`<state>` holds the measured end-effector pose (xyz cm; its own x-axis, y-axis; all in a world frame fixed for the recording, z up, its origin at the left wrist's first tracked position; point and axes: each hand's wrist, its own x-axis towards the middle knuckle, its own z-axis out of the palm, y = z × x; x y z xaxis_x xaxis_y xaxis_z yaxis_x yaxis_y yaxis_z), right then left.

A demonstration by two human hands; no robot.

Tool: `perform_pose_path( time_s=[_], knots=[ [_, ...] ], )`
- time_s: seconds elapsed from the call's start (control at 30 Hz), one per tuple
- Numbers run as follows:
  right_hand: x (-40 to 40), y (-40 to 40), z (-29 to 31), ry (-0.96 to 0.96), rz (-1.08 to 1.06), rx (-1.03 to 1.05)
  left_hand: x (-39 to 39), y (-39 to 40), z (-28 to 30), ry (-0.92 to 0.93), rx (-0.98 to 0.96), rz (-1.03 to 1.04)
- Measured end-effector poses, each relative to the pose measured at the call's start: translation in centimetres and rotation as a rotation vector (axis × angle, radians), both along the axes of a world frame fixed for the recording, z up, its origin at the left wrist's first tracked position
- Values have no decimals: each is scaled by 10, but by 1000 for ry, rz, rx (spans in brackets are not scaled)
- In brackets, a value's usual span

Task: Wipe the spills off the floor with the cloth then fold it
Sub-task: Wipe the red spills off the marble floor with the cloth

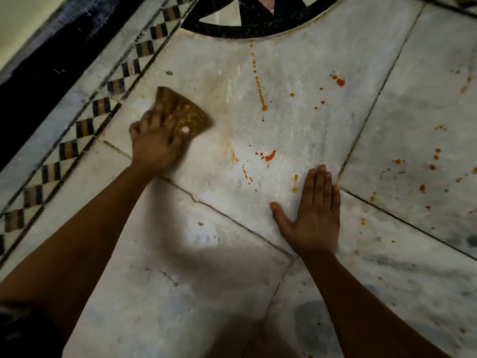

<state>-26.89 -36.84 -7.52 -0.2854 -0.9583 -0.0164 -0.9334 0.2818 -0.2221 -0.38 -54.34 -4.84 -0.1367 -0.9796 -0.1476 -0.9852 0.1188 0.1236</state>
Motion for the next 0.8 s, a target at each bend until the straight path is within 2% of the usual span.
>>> perform_pose_path(
  time_s=[0.1, 0.2, 0.33, 0.4, 0.47, 0.57, 0.67, 0.8],
  knots=[
    [0, 0, 0, 8, 0, -5, -14, -47, 3, 53, 9, 224],
    [0, 0, -1, 11, 4, 0, -59, -88, 6, 126, 62, 278],
    [0, 1, -1, 8, 1, 11, -108, -70, -2, 82, 72, 13],
    [0, 0, 1, 0, 2, 12, -103, -45, -6, 55, 23, -168],
    [0, 0, 1, -3, 5, 15, -82, -34, -6, 40, -23, -255],
    [-1, 0, 2, -17, 6, 9, -67, -66, -6, 36, -49, -83],
    [0, 1, 3, -29, 7, 10, -95, -122, -4, 66, 14, 148],
    [-2, -1, 1, -33, 14, 17, -150, -173, 1, 156, 78, 159]
  ],
)
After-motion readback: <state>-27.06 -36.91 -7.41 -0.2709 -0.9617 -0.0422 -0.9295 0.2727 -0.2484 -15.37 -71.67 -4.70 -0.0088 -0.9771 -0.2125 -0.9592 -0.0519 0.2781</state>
